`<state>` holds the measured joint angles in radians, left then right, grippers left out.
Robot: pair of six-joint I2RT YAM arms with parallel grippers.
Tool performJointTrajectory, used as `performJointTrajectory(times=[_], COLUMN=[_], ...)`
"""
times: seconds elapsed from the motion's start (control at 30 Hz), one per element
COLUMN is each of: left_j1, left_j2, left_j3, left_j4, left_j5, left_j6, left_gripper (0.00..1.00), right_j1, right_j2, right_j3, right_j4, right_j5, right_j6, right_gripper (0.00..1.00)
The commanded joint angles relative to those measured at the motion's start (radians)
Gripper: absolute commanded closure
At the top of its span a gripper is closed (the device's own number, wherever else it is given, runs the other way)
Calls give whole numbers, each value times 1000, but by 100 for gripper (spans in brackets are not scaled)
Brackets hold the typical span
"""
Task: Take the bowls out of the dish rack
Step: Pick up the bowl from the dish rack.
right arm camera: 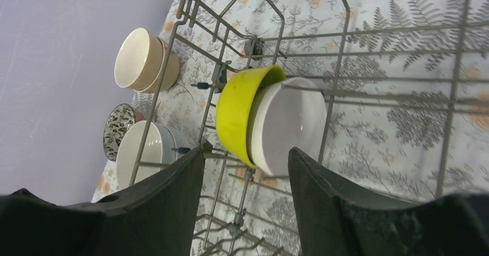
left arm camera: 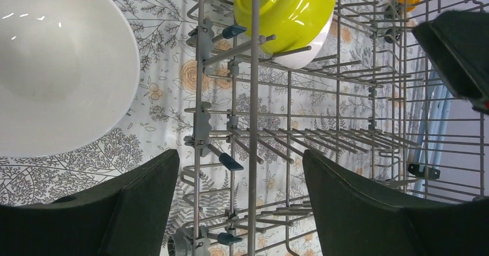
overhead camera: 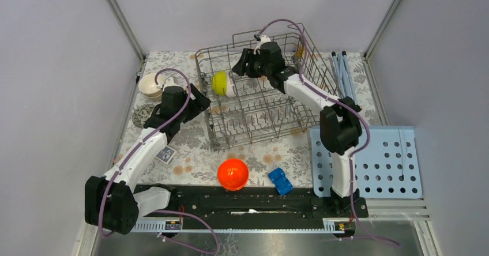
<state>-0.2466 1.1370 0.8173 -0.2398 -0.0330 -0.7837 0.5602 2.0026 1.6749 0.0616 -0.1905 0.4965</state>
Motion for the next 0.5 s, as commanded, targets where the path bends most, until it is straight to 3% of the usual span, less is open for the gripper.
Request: performJointTrajectory(times=[0.0, 0.17, 0.47], left_j1=[-3, -3, -3], left_j2=[22, 36, 49], left_j3=[-3, 5, 0], left_j4=[50, 43, 46], left_j5=[-3, 4, 15], left_j6=[-29, -24, -31], left_gripper=[18, 18, 19], right_j1=[-16, -23, -22], right_j2=[128, 235, 274], right_j3=[190, 288, 250], right_j4=[-5, -37, -4], right_j5=[-157, -193, -238], right_j6=[10, 28, 51], right_gripper=[40, 46, 48])
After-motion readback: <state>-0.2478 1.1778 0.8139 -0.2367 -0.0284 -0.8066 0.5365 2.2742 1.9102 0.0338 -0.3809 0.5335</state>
